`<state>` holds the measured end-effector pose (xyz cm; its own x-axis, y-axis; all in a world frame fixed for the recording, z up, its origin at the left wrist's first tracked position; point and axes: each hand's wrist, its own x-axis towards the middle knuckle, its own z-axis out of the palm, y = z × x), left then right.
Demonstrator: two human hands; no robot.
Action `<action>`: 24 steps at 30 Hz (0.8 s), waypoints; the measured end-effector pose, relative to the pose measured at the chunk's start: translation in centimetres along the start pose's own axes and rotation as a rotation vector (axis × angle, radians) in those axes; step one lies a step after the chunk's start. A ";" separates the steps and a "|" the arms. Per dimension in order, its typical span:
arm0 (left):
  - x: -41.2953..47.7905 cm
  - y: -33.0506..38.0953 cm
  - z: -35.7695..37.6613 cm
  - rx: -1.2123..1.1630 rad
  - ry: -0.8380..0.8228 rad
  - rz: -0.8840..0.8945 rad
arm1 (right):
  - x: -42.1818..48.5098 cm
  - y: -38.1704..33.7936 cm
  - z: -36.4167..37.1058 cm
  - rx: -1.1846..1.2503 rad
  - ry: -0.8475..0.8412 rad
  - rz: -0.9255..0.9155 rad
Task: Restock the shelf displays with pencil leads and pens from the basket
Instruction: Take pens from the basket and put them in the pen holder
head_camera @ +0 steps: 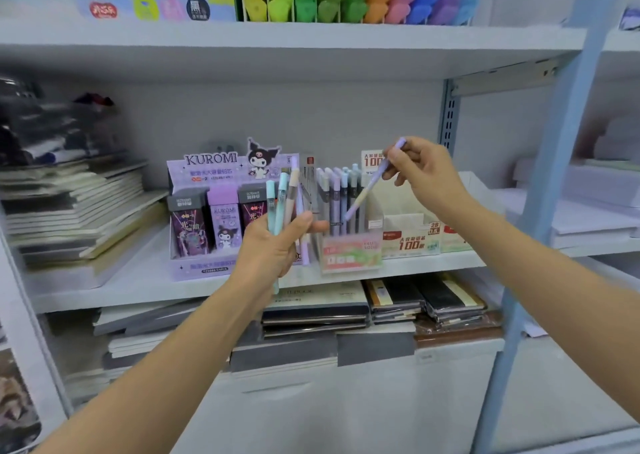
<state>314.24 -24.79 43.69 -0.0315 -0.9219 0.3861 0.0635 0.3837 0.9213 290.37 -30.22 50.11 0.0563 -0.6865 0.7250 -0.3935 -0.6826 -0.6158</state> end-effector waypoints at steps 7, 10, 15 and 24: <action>1.4 -0.3 0.4 -0.050 0.079 -0.063 | -0.4 1.2 2.0 -0.119 -0.177 -0.071; 1.8 -0.3 0.4 -0.067 0.099 -0.080 | 0.5 1.0 1.6 -0.151 -0.267 -0.066; 2.0 -0.3 0.3 -0.072 0.111 -0.087 | 1.9 0.3 2.2 -0.191 -0.349 -0.087; 1.9 -0.3 0.0 -0.077 0.098 -0.090 | 2.5 0.2 1.9 -0.215 -0.384 -0.050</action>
<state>314.14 -26.68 44.11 0.0565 -0.9546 0.2923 0.1413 0.2975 0.9442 292.19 -32.55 51.15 0.4010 -0.7252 0.5598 -0.5614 -0.6774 -0.4753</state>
